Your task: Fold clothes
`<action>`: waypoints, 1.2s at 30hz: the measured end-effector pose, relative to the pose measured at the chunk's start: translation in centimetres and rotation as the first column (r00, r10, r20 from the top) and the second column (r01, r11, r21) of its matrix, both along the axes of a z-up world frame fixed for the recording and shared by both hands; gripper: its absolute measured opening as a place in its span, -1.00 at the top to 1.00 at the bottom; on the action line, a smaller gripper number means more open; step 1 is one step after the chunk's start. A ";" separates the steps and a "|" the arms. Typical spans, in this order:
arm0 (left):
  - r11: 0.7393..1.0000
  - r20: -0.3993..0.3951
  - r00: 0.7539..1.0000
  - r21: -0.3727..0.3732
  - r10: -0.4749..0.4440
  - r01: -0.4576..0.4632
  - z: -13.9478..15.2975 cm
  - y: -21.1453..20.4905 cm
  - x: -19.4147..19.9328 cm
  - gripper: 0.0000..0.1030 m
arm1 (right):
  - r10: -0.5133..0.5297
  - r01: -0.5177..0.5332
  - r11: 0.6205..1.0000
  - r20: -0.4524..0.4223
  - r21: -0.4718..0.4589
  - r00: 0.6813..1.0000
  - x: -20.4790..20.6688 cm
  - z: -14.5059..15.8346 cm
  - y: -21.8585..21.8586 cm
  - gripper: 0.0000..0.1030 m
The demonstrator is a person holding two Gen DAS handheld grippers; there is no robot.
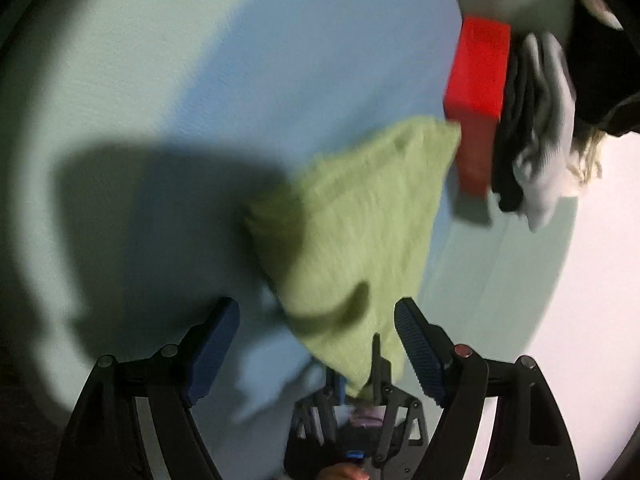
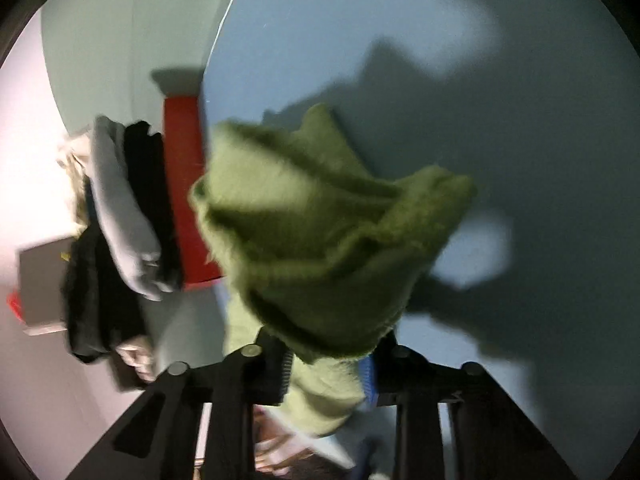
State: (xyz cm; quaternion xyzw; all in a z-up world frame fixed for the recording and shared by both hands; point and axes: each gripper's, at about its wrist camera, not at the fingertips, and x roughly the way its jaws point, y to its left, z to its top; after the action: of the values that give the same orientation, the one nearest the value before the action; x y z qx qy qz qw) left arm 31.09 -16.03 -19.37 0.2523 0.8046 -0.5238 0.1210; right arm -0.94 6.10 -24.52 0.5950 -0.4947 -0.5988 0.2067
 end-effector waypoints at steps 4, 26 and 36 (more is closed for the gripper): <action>0.997 -0.096 0.995 0.070 -0.025 0.032 -0.9 1.1 -2.1 -0.55 | 0.011 -0.013 0.999 -0.037 -0.045 0.999 -1.3 2.0 0.7 0.56; 0.973 0.028 0.989 -0.175 -0.145 0.147 2.3 -3.3 -5.5 0.62 | 0.177 -0.140 0.971 -0.189 0.194 0.966 1.7 1.4 -0.1 -0.41; 0.807 0.116 0.946 -0.497 -0.304 0.320 8.3 -4.0 -7.5 0.64 | 0.064 -0.044 0.996 -0.285 0.077 0.956 -0.3 7.3 -2.0 0.46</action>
State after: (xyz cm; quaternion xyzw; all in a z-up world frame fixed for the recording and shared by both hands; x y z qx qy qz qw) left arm 23.63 -20.07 -11.07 0.3480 0.5830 -0.7261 0.1082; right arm -1.27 4.15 -17.23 0.5219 -0.4218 -0.6897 0.2719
